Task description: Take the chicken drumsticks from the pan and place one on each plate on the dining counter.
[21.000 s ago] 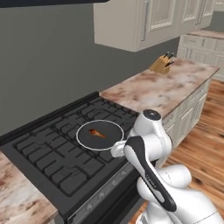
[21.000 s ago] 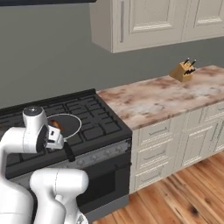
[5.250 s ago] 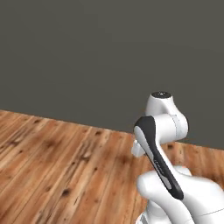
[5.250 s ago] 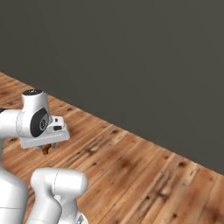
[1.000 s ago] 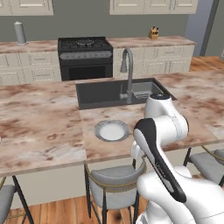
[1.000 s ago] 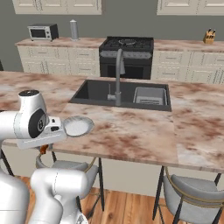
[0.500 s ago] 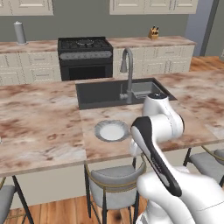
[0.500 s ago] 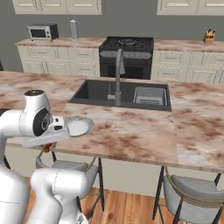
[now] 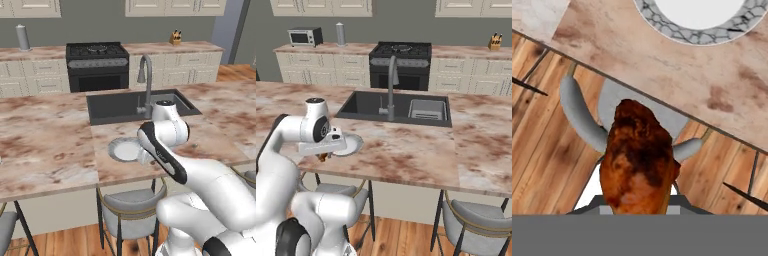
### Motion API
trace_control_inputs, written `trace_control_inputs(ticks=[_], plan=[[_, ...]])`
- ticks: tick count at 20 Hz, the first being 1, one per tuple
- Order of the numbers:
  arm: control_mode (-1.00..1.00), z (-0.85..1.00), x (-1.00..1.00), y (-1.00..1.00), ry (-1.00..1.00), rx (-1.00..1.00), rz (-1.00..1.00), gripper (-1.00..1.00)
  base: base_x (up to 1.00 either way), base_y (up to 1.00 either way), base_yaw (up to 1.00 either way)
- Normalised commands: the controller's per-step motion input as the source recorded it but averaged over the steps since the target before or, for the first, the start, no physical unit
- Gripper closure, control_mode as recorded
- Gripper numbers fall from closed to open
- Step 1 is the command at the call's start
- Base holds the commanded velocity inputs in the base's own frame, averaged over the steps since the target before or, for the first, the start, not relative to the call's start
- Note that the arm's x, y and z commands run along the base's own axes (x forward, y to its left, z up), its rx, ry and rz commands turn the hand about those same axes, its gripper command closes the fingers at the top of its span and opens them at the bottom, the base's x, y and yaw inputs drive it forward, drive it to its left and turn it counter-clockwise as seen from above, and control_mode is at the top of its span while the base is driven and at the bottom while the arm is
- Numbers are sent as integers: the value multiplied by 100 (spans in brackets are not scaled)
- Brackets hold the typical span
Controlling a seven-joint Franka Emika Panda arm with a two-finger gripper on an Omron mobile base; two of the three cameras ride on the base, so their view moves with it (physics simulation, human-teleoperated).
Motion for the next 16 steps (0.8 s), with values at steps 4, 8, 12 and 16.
trace_control_inputs(ticks=[4,8,12,16], plan=[[-100,-21,92,17,-1,-1,-4,100,0,0,0],[-100,-24,75,20,-8,0,-2,100,0,0,0],[-100,-32,66,22,-4,-2,-6,100,0,0,0],[-100,-38,51,27,-2,0,-15,100,0,0,0]])
